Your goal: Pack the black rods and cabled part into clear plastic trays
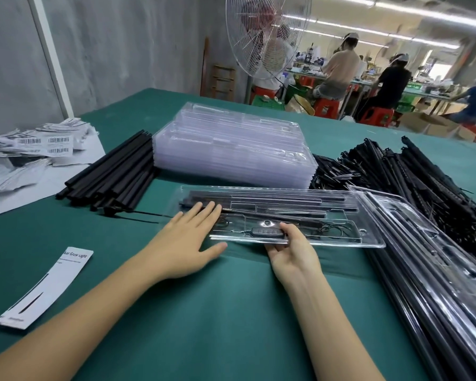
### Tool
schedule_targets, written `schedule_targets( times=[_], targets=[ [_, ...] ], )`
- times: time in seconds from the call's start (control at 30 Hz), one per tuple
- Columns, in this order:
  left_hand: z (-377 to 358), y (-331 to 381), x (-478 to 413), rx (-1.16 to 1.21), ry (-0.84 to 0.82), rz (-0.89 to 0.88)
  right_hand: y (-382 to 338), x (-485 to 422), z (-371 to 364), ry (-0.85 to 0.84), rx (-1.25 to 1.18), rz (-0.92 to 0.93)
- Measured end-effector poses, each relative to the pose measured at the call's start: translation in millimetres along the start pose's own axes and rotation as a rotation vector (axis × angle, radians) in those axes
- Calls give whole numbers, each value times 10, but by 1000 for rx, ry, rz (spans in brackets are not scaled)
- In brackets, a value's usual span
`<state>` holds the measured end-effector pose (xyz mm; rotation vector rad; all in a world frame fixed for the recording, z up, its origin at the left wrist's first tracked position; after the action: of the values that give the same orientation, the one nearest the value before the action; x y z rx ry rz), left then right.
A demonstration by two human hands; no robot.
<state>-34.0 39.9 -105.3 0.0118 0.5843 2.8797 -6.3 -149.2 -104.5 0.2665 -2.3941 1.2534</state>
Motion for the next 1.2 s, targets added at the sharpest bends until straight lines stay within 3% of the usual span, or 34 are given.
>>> schedule_targets(
  times=[0.13, 0.23, 0.3, 0.43, 0.63, 0.77, 0.9, 1.03, 1.2],
  targets=[
    [65, -25, 39, 272, 25, -47, -5, 10, -12, -7, 10, 7],
    [260, -1, 221, 507, 303, -118, -6, 25, -15, 6, -7, 28],
    [377, 142, 401, 340, 483, -323, 3, 33, -25, 10, 6, 37],
    [315, 362, 529, 122, 350, -524, -13, 32, -30, 32, 44, 72],
    [220, 299, 406, -194, 258, -300, -9, 51, -37, 5, 59, 85],
    [42, 137, 189, -90, 197, -95, -23, 69, -52, 5, 57, 95],
    [24, 101, 61, -9, 258, 1, -15, 75, -63, -1, 67, 90],
    [90, 80, 39, 88, 297, -1, -29, 80, -67, -19, 62, 78],
    [91, -34, 171, 110, 207, -146, -26, 69, -56, 2, 75, 53]
  ],
)
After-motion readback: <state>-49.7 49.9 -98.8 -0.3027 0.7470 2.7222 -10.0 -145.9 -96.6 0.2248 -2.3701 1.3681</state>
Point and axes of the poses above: each hand's wrist, its own x-axis away from the middle knuckle, its own z-axis out of the back of the hand, y = z × x, the point moved 4 cm from there along -x, towards the middle knuckle, and after that the axes turned 13 degrees about x, right-handed, at the moved point
